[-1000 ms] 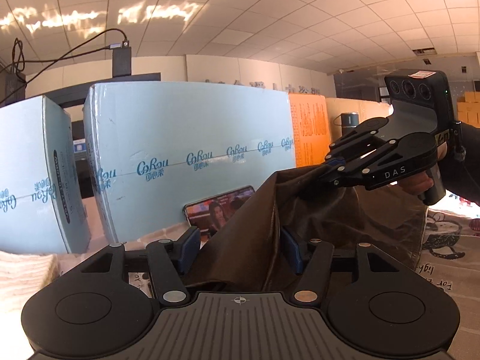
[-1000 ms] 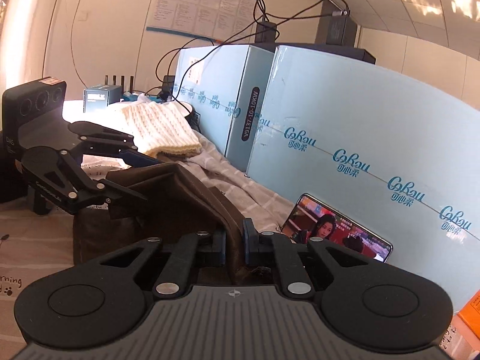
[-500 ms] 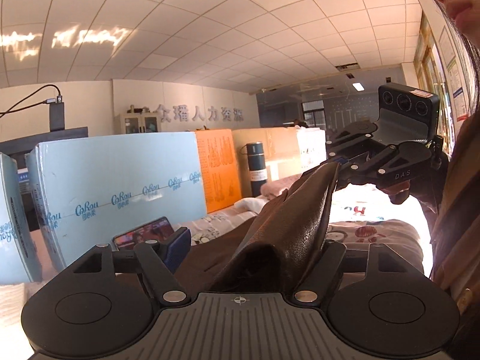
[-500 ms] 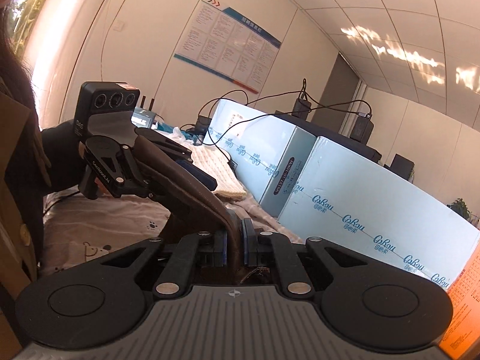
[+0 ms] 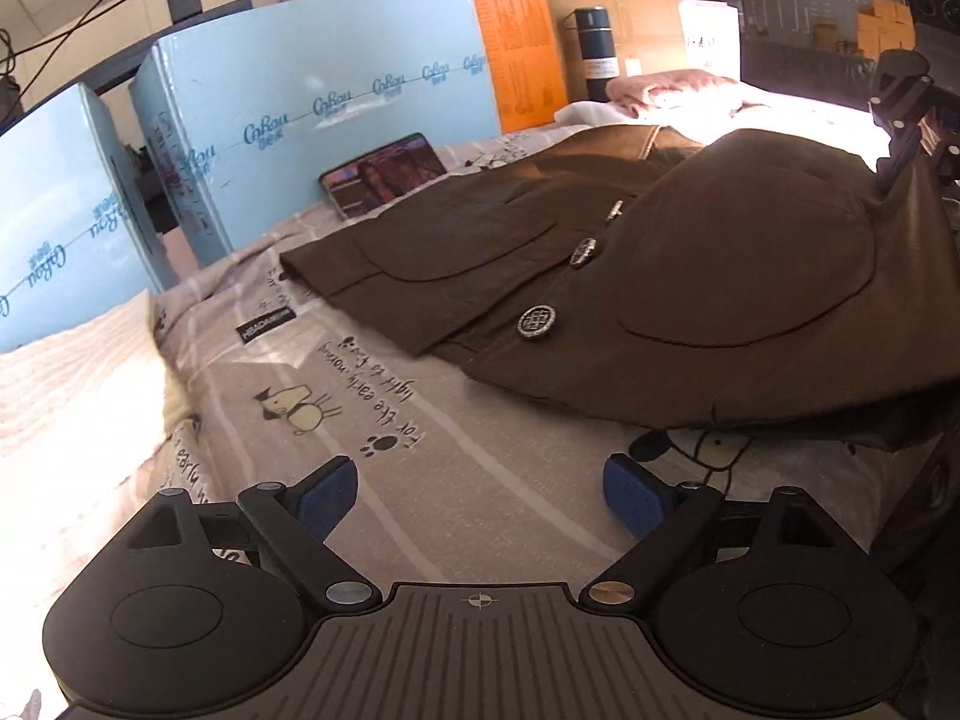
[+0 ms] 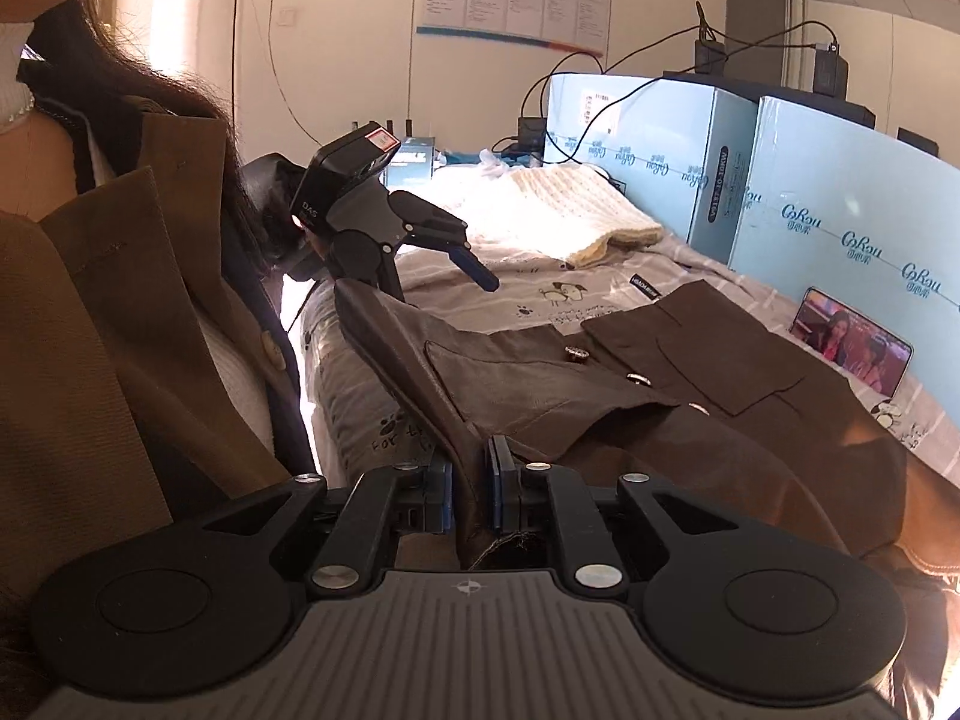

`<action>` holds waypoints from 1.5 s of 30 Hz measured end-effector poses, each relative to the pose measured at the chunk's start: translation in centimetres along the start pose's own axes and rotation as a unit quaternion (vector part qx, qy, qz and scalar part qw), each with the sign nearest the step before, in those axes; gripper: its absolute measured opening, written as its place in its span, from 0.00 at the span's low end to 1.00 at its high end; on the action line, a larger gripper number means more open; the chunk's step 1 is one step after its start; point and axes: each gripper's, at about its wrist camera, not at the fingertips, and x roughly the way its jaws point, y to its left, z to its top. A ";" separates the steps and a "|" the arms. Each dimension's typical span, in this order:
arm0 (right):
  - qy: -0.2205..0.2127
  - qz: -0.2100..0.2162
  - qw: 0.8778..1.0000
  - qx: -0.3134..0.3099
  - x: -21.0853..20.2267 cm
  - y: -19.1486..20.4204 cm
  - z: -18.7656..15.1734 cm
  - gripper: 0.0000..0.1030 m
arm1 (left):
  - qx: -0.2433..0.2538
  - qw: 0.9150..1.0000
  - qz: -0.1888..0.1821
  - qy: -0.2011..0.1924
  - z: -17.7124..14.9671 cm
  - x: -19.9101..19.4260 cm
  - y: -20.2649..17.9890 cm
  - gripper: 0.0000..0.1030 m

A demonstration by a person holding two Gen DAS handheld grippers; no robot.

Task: Fold clothes
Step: 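Grasp the jacket hem with the left gripper while the right gripper grasps the other hem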

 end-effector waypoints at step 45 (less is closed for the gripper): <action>-0.070 -0.418 0.845 0.326 -0.1 -28.9 -7.0 0.20 | -0.267 0.957 0.073 -0.089 12.4 18.3 9.4 0.30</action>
